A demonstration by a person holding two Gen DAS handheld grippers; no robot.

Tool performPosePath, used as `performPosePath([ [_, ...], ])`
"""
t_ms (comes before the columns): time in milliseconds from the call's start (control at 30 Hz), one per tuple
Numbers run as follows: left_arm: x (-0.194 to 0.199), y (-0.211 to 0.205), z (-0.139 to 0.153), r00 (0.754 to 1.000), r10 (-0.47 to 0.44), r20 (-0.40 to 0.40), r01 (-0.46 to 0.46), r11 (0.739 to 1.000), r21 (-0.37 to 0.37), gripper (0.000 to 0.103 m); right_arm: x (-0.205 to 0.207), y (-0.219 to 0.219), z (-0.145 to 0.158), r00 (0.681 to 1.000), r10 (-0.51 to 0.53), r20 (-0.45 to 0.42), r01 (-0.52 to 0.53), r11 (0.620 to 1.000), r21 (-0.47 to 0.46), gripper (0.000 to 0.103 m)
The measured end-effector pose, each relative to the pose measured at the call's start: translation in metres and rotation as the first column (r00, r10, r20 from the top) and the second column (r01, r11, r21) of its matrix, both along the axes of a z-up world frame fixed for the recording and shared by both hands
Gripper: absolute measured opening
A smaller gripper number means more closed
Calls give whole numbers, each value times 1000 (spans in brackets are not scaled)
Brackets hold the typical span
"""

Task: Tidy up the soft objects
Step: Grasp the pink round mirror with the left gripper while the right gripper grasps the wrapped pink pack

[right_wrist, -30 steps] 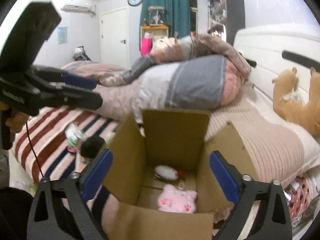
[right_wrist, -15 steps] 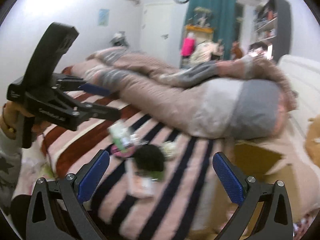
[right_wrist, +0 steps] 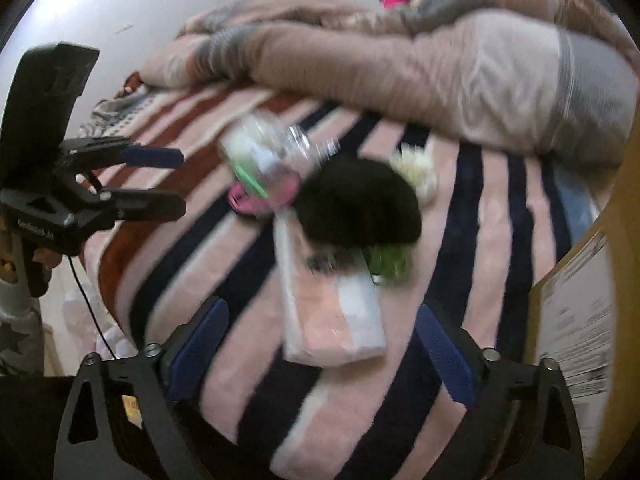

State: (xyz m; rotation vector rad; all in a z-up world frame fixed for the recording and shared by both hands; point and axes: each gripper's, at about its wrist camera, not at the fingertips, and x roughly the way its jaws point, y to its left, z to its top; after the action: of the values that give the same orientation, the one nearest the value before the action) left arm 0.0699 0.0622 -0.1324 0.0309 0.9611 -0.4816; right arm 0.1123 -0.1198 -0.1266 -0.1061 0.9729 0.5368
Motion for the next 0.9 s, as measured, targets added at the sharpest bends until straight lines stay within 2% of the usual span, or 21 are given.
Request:
performPosePath([
  [167,18,-13,-26,999,7,-38,-7,1000,16,78,11,-6,-17,999,6,-54,-4,999,44,83],
  [300,33,-24,-35,999,39,-7,-39,997,61,78,13,-7,-19,997,25,-67,-20,997,78,79],
  [433,45,-29,-37,998,58,4,-58,996,69,78,10,-7,-18,996,39,-83,-29,993,112,79],
  [533,50,-29,-38,997,71,7,-71,994,79,69,11,-5,-18,995,47,-89,-36,991,126,79],
  [667,53,-34,-39,997,73,13,-74,992,104,64,18,7,-22,996,25,-90,-17,996,93,79],
  [733,48,-34,-39,998,67,21,-69,990,126,63,16,14,-22,997,26,-73,-21,998,63,74],
  [833,42,-32,-36,998,65,16,-67,991,118,62,14,15,-22,998,1,-67,1,1000,30,65],
  [900,36,-27,-34,998,67,9,-67,992,108,62,13,15,-21,998,-14,-63,15,1000,15,51],
])
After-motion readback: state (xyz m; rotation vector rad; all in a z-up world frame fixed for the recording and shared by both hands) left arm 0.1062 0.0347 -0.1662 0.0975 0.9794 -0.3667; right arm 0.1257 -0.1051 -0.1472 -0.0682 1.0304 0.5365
